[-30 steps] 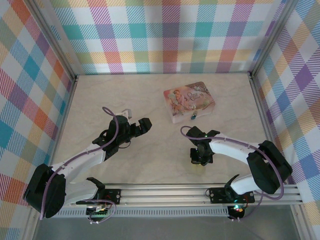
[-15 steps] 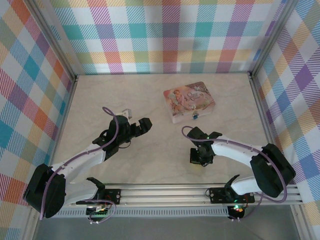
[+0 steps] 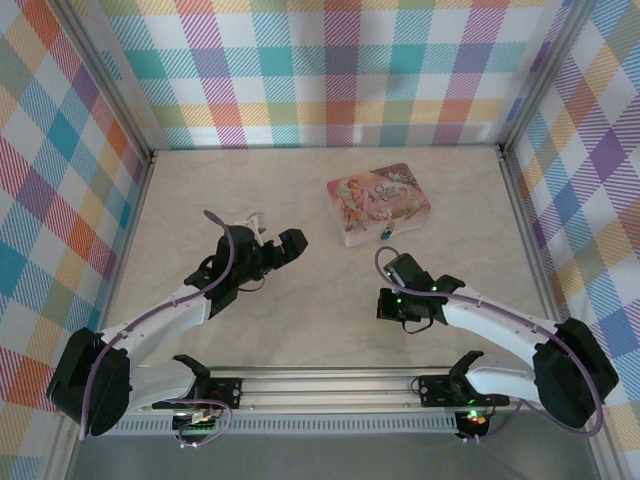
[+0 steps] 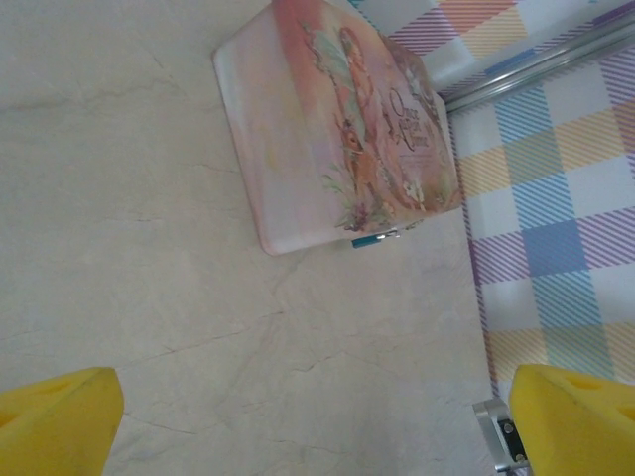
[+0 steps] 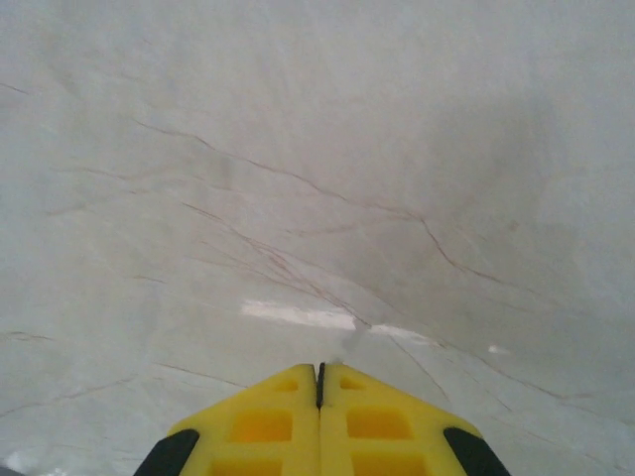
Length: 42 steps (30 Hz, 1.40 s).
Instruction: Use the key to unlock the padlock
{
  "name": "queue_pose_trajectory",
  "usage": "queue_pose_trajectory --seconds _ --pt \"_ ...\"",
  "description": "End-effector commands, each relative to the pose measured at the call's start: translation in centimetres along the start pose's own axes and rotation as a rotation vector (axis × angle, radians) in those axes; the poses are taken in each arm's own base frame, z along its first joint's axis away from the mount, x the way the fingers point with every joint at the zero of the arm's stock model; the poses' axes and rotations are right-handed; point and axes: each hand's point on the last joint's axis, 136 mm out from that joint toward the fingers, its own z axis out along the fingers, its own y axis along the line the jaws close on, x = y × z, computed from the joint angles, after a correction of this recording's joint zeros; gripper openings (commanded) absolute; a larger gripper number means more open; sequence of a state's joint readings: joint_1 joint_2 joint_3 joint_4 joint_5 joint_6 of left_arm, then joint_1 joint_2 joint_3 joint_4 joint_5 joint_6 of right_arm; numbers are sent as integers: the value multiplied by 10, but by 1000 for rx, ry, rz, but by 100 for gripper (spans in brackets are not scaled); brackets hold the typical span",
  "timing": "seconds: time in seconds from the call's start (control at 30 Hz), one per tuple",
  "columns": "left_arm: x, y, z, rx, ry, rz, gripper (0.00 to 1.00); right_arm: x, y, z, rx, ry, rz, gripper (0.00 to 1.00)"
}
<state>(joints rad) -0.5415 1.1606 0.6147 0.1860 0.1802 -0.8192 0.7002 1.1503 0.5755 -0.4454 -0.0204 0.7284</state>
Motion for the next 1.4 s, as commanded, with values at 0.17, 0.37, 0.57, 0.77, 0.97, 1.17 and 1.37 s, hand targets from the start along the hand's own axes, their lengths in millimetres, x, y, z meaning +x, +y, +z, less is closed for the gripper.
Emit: queue_pose_trajectory --seconds 0.17,0.37,0.57,0.77,0.97,1.17,1.37 --pt "9 -26 11 49 121 -245 98 -36 47 -24 -195 -162 -55 0" --pt "22 -35 30 133 212 -543 93 -61 78 -40 -269 -236 -130 0" --pt "29 -46 39 193 263 -697 92 -90 115 -55 -370 -318 -185 0" --pt "38 -57 48 251 309 -817 90 -114 147 -60 -443 -369 -228 0" --pt "49 -64 57 280 335 -872 88 -125 169 -62 -487 -381 -263 0" --pt "48 -63 58 295 323 -897 80 -118 173 -52 -487 -344 -274 0" --pt "48 -61 58 300 315 -905 69 -109 169 -46 -480 -321 -265 0"
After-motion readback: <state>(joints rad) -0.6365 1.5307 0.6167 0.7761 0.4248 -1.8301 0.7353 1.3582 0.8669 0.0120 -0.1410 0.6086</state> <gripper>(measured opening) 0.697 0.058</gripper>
